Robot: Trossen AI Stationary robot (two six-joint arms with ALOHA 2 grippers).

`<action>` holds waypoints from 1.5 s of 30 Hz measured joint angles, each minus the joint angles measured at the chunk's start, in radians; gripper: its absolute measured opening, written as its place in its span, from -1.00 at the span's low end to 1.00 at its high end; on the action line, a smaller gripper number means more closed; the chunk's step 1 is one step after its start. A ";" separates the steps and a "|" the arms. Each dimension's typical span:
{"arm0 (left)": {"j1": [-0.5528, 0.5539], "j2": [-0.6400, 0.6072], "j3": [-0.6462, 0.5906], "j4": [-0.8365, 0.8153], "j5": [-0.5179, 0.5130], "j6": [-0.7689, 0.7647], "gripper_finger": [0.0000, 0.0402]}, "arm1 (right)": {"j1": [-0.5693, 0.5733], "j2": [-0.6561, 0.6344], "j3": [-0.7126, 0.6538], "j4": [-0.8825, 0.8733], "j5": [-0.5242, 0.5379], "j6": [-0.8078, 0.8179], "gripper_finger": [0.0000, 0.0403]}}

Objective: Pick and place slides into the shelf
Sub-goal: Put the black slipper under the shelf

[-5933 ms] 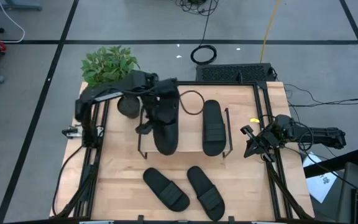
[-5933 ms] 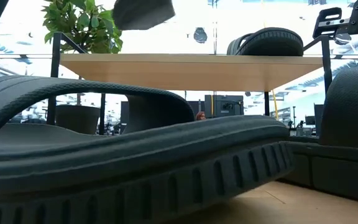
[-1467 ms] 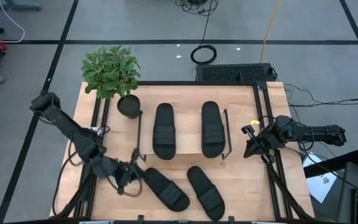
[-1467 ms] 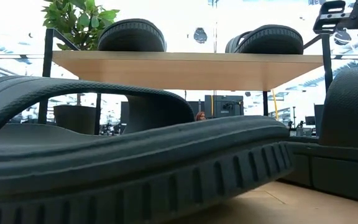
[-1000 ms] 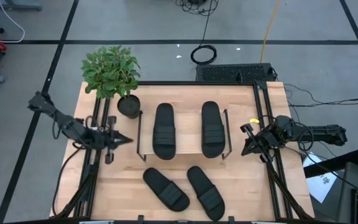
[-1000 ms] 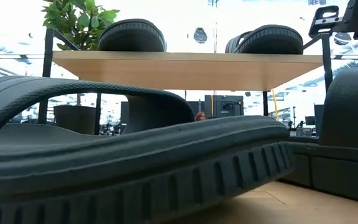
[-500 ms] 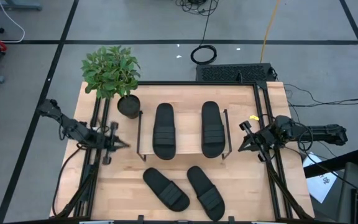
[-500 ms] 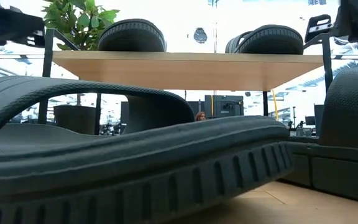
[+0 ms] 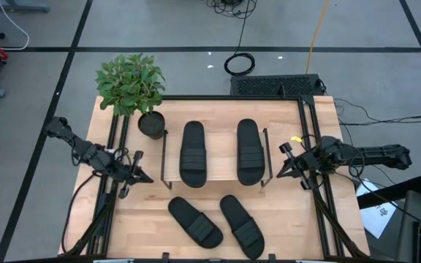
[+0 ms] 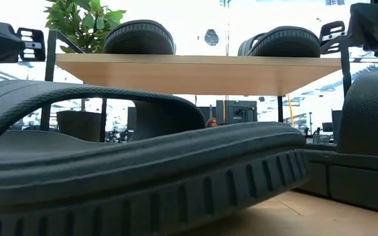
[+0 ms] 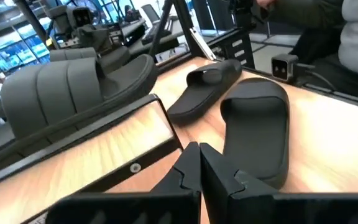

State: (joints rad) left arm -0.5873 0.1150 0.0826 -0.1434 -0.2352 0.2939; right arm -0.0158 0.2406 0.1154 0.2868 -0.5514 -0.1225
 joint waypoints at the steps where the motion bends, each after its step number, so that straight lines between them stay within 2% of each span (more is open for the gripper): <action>1: 0.000 0.000 0.000 0.005 0.000 0.000 -1.00 | 0.000 0.004 0.000 -0.001 0.000 -0.008 -1.00; 5: 0.000 0.000 0.000 0.016 -0.001 0.017 -1.00 | 0.000 0.010 0.000 0.008 0.002 -0.084 -1.00; 9: 0.000 0.000 0.000 0.020 -0.002 0.020 -0.96 | 0.002 0.016 0.001 0.127 0.004 -0.092 -1.00; 11: 0.000 0.000 0.000 0.020 -0.008 0.021 -0.94 | 0.017 0.025 0.016 0.134 0.008 -0.094 -1.00; 16: 0.000 0.000 0.000 0.020 -0.044 0.018 -0.98 | 0.118 0.108 0.101 0.074 0.084 -0.126 -1.00; 20: 0.000 0.000 0.000 0.022 -0.046 0.018 -0.98 | 0.257 0.216 0.197 0.063 0.127 -0.177 -1.00; 22: 0.000 0.000 0.000 0.022 -0.046 0.018 -0.95 | 0.344 0.275 0.251 0.021 0.220 -0.223 -1.00; 30: 0.000 0.000 0.001 0.023 -0.046 0.022 -0.90 | 0.694 0.553 0.476 -0.147 0.769 -0.277 -1.00; 37: 0.000 0.000 0.001 0.022 -0.046 0.023 -0.99 | 0.935 0.680 0.578 -0.186 1.078 -0.156 -1.00; 45: 0.000 0.000 0.002 0.047 -0.045 0.041 -0.90 | 1.189 0.784 0.606 -0.178 1.413 0.001 -1.00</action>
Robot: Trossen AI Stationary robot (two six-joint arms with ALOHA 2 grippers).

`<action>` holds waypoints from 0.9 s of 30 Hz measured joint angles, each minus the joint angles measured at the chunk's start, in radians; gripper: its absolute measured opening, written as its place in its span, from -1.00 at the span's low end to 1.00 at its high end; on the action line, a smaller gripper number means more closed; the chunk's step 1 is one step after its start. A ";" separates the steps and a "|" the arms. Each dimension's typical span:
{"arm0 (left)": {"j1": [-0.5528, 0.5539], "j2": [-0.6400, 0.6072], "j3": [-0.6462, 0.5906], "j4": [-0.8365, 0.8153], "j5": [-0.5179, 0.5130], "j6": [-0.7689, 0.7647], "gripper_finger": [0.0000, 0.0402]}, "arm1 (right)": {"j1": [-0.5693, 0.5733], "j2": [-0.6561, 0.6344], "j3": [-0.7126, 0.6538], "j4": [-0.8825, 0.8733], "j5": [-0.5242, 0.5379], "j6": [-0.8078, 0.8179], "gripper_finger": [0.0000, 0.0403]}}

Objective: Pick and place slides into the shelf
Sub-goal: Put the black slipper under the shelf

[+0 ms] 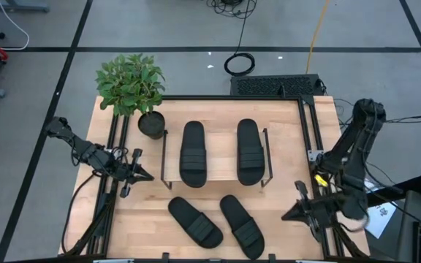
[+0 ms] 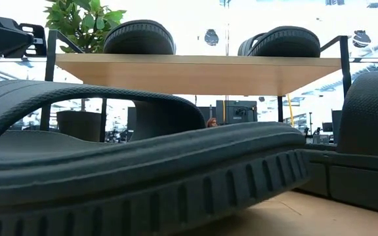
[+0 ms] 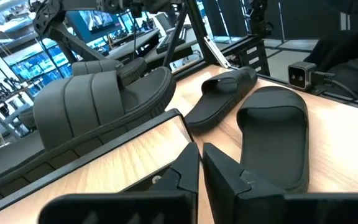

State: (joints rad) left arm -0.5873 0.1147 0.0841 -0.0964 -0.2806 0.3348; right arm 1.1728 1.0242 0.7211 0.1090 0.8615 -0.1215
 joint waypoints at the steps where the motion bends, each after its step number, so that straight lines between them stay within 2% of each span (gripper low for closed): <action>1: 0.000 0.000 0.000 0.000 0.000 0.001 -0.90 | 0.029 0.018 0.006 0.010 0.044 0.006 -1.00; 6: 0.000 0.001 0.000 0.000 0.000 0.003 -0.98 | 0.110 0.156 0.026 0.122 0.165 -0.073 -1.00; 9: 0.000 0.001 0.000 0.000 0.000 0.003 -0.98 | 0.111 0.255 0.026 0.180 0.276 -0.116 -1.00; 11: 0.000 0.001 0.000 0.006 0.000 0.003 -0.96 | 0.096 0.313 0.026 0.175 0.301 -0.116 -1.00; 20: 0.000 0.001 0.000 0.048 -0.008 0.022 -0.92 | 0.011 0.472 0.026 0.178 0.199 0.080 -0.91; 23: 0.000 0.001 0.000 0.048 -0.014 0.029 -0.97 | -0.008 0.491 0.026 0.179 0.130 0.160 -0.77; 27: 0.000 0.001 0.000 0.084 -0.017 0.046 -0.98 | -0.021 0.511 0.026 0.243 0.070 0.213 -0.46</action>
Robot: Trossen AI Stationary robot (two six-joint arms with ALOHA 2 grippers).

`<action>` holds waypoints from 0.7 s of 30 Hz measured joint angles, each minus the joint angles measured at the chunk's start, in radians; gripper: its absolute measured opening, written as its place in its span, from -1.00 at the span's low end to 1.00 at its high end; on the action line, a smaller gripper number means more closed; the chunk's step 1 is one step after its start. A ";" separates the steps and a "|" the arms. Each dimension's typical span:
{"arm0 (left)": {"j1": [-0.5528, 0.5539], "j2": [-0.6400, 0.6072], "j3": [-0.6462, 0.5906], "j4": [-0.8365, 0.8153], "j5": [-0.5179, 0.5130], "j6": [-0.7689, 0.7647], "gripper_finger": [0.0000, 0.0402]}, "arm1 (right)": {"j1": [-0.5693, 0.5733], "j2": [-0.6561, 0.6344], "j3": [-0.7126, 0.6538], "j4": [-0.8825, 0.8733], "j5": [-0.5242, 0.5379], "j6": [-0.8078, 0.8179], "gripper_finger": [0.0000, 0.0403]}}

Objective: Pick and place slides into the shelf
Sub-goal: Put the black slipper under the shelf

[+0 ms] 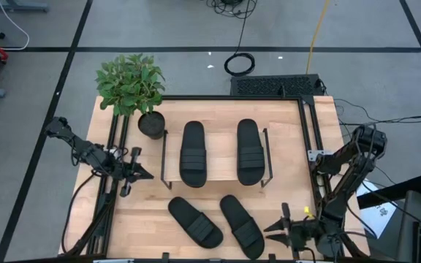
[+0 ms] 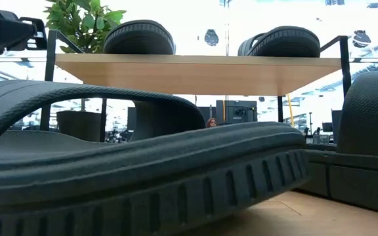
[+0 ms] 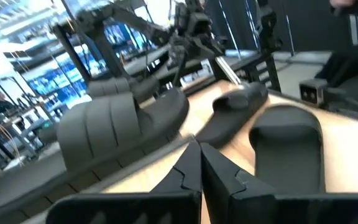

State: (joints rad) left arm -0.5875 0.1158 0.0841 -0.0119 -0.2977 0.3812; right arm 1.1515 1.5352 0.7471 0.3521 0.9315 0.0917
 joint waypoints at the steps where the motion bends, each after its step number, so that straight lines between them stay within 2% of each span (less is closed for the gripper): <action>1: 0.000 0.000 0.000 0.015 0.000 0.000 -0.97 | -0.002 0.005 0.000 0.024 -0.027 -0.005 -0.39; 5: 0.000 0.000 0.000 0.070 0.000 -0.020 -0.91 | -0.018 0.041 0.000 0.132 -0.151 -0.055 -0.17; 11: 0.000 0.001 0.000 0.093 -0.001 -0.073 -0.94 | -0.016 0.154 0.036 0.131 -0.142 -0.052 -0.12; 15: 0.000 0.001 0.000 0.093 -0.001 -0.077 -0.99 | -0.010 0.239 0.136 -0.003 -0.092 -0.079 -0.12; 21: 0.000 0.002 0.000 0.098 -0.071 -0.111 -0.91 | -0.014 0.370 0.307 -0.306 0.019 -0.072 -0.11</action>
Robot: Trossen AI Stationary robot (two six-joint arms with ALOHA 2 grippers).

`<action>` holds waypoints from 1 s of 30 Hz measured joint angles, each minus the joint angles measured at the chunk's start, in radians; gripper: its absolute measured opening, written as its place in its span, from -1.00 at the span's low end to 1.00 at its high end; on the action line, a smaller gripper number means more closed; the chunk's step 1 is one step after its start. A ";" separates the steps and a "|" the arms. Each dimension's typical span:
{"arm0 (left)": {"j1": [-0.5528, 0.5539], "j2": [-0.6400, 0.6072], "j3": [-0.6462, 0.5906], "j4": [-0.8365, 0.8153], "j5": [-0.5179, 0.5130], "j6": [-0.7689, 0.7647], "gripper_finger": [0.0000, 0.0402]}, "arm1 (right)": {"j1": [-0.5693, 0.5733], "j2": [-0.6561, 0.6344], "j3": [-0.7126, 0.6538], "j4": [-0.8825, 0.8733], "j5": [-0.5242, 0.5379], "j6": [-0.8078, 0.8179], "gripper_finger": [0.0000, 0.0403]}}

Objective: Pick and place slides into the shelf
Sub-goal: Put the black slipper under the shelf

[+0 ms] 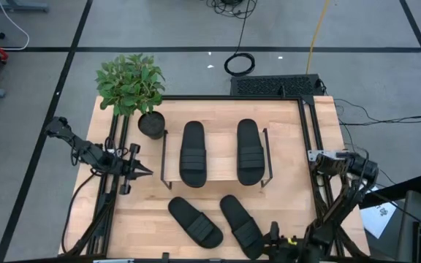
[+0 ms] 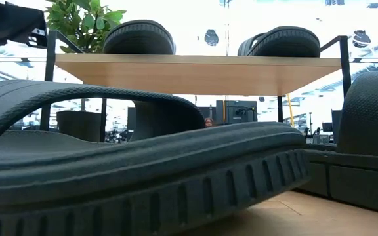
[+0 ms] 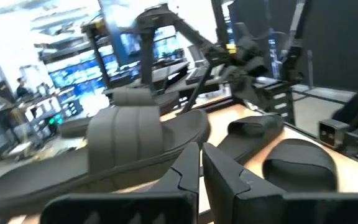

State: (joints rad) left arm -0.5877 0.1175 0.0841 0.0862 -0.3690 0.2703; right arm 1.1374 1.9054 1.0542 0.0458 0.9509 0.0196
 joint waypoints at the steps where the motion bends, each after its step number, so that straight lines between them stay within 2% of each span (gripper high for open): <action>1: 0.000 0.000 0.000 -0.001 -0.017 -0.018 -0.90 | -0.002 0.020 0.023 -0.021 0.014 -0.001 -0.11; 7: 0.000 0.000 0.000 -0.004 -0.044 -0.130 -0.94 | -0.005 0.092 0.111 -0.076 0.043 -0.001 -0.11; 13: 0.000 0.000 0.000 -0.006 -0.044 -0.206 -0.97 | -0.023 0.102 0.135 -0.126 0.076 0.005 -0.11; 19: 0.000 0.000 0.000 -0.021 -0.043 -0.204 -0.89 | -0.086 0.102 0.135 -0.206 0.046 0.046 -0.11; 23: 0.000 0.000 0.000 -0.046 -0.043 -0.202 -0.89 | -0.124 0.102 0.135 -0.220 -0.046 0.052 -0.11; 30: 0.000 0.000 0.000 -0.061 -0.043 -0.200 -0.99 | -0.129 0.101 0.135 -0.287 -0.035 0.124 -0.11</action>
State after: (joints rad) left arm -0.5877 0.1177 0.0837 0.0250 -0.4118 0.0700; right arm 1.0084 2.0064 1.1892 -0.2412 0.9161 0.1431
